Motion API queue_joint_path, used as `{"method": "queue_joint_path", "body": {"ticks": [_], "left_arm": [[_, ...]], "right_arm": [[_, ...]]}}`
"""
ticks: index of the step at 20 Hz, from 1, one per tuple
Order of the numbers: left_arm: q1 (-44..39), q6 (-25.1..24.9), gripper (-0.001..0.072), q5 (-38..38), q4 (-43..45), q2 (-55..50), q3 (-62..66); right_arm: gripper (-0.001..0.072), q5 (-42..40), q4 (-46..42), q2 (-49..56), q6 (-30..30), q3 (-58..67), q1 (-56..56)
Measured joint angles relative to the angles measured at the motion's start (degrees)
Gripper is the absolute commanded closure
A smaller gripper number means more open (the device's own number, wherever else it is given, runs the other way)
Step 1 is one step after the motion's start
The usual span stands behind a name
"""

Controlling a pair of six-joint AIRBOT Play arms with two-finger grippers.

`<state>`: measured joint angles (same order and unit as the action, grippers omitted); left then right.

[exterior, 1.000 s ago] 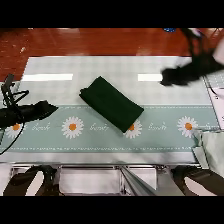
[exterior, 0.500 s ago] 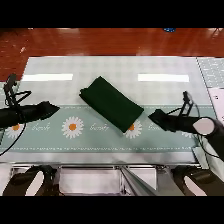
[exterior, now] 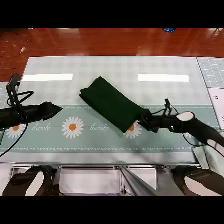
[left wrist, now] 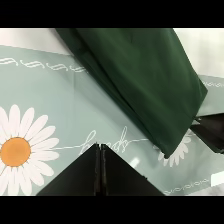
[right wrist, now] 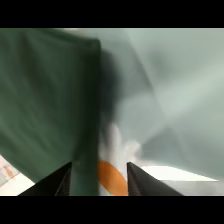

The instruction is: Fold the shirts.

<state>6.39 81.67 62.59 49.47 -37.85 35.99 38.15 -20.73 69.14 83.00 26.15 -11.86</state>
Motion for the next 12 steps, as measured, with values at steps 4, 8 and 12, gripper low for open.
{"method": "queue_joint_path", "body": {"ticks": [4,8,12], "left_arm": [[0.0,0.0,0.0681,0.0,-0.9,0.0,0.0],[0.0,0.0,0.0681,0.0,-1.2,0.0,0.0],[0.0,0.0,0.0681,0.0,-1.3,0.0,0.0]], "right_arm": [[0.0522,0.9,2.5,9.1,-2.6,8.4,-3.7],[0.0692,3.8,2.6,15.5,-5.8,18.4,-6.0],[0.0692,8.1,-3.3,17.1,-5.3,31.2,-6.6]]}}
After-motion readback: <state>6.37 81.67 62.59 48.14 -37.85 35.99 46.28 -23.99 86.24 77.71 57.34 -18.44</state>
